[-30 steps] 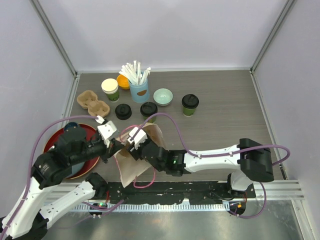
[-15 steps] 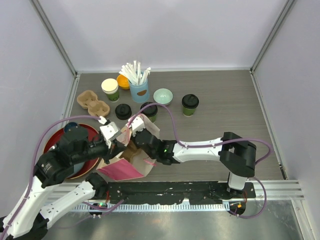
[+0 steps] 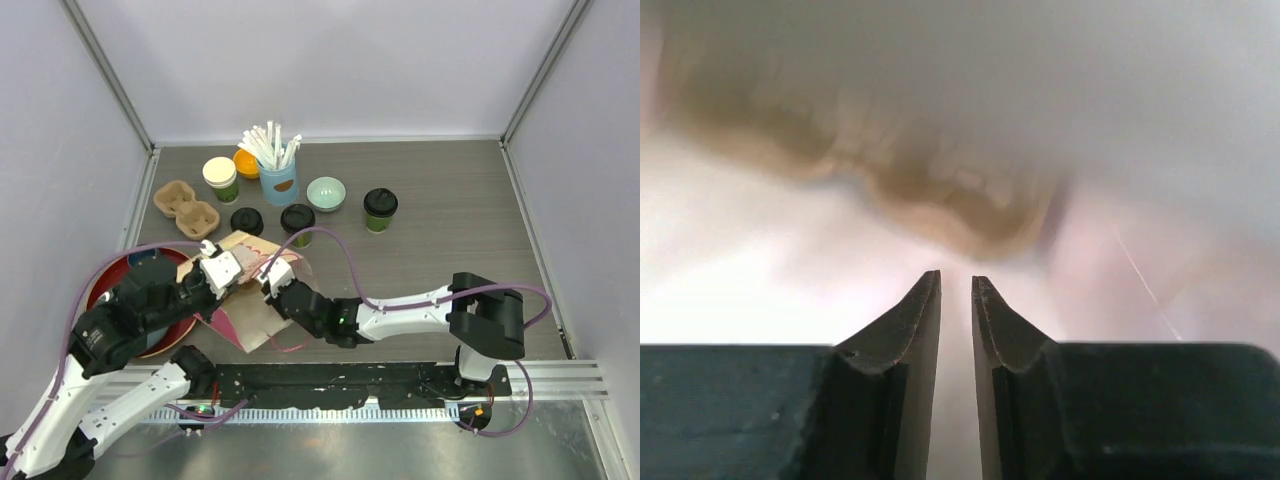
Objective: Pack the takeout coffee
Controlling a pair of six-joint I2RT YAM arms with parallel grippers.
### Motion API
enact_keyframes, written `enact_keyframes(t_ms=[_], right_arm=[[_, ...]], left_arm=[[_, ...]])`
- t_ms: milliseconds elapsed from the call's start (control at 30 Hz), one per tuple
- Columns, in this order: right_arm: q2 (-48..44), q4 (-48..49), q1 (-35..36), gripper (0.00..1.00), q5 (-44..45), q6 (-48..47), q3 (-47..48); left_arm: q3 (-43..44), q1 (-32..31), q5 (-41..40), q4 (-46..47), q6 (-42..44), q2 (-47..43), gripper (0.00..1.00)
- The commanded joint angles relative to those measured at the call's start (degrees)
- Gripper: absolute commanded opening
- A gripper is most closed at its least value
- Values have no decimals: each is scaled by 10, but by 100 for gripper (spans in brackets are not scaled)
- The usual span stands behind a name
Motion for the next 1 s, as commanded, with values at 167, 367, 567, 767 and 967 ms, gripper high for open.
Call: enact_keyframes(t_ms=[167,367,567,767,967], right_arm=[[-14,10,30,17,47,30,2],[31,-26,29,10,45,23,75],[-3,55,29,19,-40,-29,13],[-48,254,28,13,-78,-99,-85],[35,327,27,4,-46,-164,-41]], left_arm=[[-17,0,11,-15,163,26,0],[-14,1,-9,-25,231,26,0],[-4,0,-34,-1,230,6,0],[4,0,33,23,153,-13,0],[13,0,64,50,104,-8,0]])
